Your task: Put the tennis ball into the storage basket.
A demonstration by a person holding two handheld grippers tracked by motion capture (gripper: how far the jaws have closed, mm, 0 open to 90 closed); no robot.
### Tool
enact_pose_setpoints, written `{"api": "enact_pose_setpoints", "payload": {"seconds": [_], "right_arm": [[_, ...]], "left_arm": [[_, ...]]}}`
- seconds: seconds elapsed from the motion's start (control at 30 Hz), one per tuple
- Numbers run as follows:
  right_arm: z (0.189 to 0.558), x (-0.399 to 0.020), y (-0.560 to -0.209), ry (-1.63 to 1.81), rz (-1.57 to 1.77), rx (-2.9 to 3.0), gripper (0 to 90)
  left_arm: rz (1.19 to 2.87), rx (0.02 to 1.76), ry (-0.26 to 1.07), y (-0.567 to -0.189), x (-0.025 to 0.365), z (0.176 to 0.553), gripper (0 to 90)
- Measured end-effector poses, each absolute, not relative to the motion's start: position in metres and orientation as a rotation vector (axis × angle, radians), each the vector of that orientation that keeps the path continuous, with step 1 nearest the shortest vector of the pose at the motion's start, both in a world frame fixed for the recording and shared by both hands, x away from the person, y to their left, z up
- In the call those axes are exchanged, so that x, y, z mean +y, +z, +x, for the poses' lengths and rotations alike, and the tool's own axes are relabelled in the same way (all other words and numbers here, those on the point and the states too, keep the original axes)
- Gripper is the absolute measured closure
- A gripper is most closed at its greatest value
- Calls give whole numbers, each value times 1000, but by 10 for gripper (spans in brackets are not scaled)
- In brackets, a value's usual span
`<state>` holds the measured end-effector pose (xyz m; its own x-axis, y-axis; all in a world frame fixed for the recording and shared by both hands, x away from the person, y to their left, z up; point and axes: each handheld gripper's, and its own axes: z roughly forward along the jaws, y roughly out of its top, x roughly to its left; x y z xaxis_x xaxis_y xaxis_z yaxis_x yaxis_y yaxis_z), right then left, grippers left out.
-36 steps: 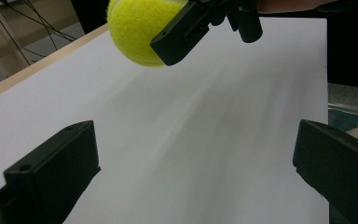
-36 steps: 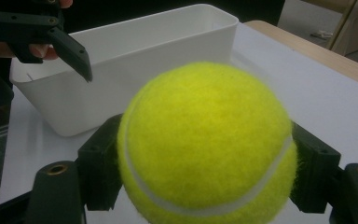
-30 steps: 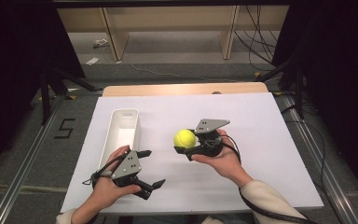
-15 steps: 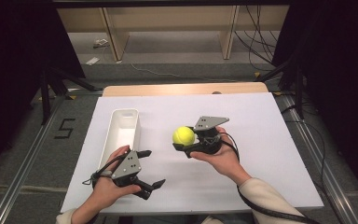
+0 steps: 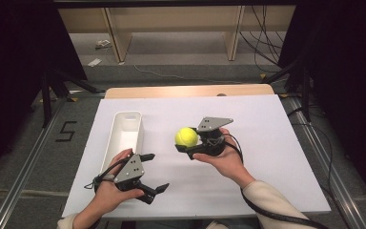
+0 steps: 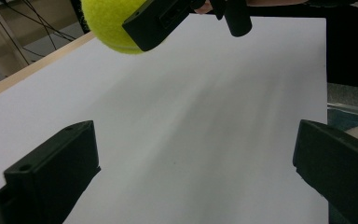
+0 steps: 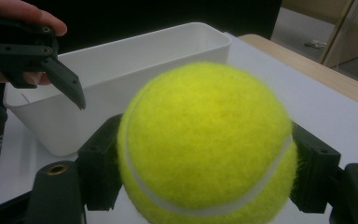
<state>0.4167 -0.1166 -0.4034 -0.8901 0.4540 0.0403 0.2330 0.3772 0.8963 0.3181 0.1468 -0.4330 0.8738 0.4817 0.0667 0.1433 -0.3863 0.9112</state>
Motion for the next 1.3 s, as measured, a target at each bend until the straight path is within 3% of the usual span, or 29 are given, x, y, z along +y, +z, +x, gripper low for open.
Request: {"api": "enact_pose_setpoints", "payload": {"seconds": [1.3], "right_arm": [[421, -107, -398, 1551, 611, 2410, 268]], "left_arm": [[1959, 454, 390, -433, 147, 318, 0]]}}
